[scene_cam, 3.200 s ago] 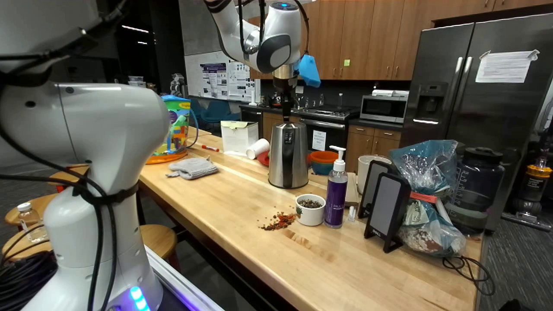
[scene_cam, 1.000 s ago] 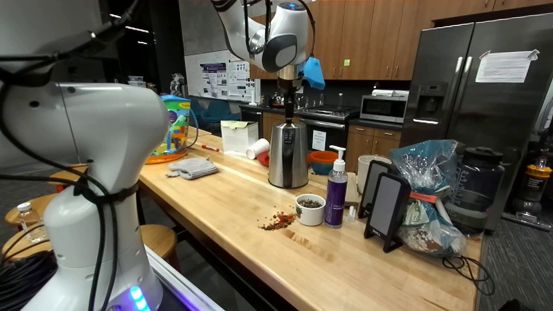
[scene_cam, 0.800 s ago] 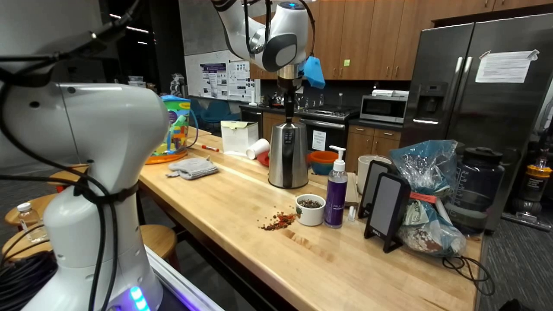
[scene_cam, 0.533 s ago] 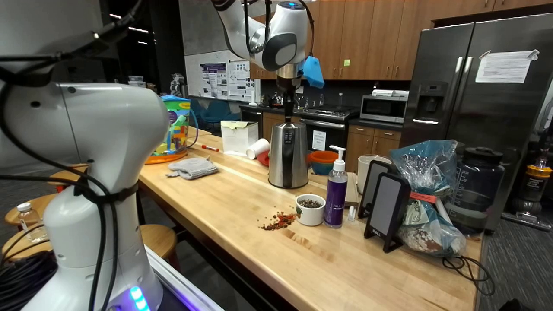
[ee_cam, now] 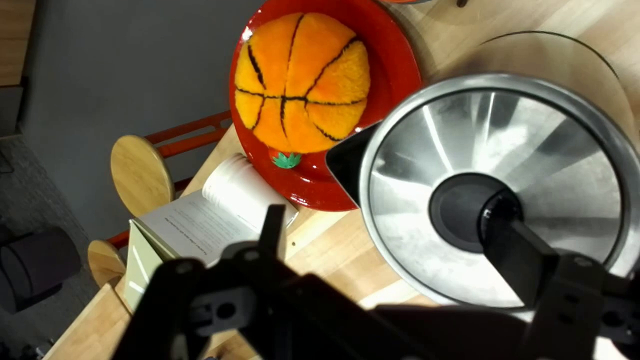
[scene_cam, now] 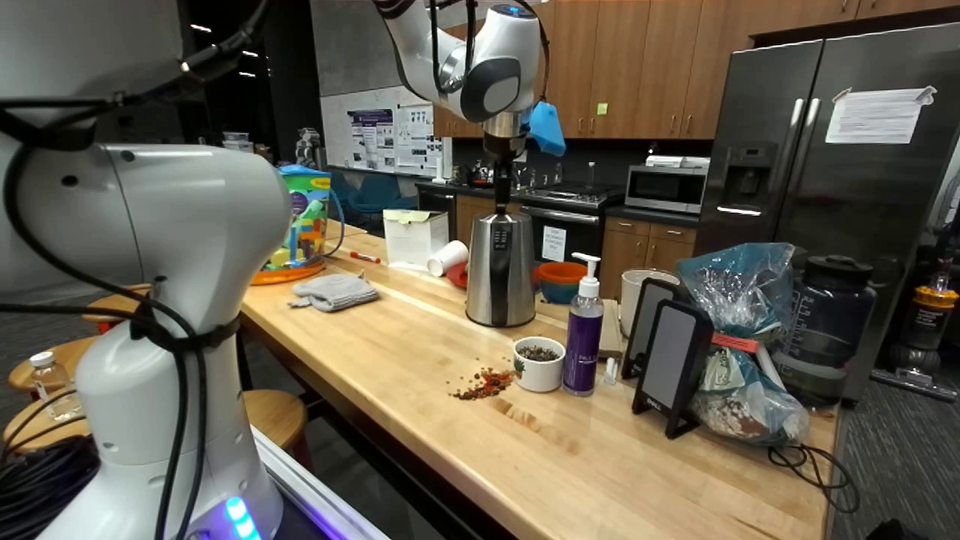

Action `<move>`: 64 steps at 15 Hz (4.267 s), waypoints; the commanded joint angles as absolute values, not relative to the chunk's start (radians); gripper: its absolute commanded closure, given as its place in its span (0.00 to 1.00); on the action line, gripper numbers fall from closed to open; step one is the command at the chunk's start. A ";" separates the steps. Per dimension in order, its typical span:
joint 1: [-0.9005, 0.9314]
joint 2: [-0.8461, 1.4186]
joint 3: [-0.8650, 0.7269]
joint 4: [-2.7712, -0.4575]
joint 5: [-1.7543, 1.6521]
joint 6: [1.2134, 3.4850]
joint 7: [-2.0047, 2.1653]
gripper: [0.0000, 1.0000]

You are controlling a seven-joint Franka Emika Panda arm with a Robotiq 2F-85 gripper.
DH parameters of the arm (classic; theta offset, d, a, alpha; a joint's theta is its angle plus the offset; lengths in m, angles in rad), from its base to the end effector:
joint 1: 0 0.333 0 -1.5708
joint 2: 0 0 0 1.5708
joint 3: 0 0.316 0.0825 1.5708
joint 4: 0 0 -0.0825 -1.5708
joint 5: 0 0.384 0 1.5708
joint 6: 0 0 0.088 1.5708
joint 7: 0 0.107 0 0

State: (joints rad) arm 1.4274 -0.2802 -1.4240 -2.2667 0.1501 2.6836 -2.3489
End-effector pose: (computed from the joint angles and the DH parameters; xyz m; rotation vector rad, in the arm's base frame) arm 0.5505 -0.0251 0.4220 1.2987 2.4684 0.7311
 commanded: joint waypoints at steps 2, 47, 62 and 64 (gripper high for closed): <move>1.489 -0.299 -1.496 -2.227 0.172 2.627 -2.354 0.00; 0.658 -0.580 -0.744 -2.486 0.013 2.533 -2.394 0.00; 0.736 -0.753 -0.940 -2.726 -0.129 2.994 -2.602 0.00; 0.776 -0.771 -0.979 -2.726 -0.105 2.981 -2.602 0.00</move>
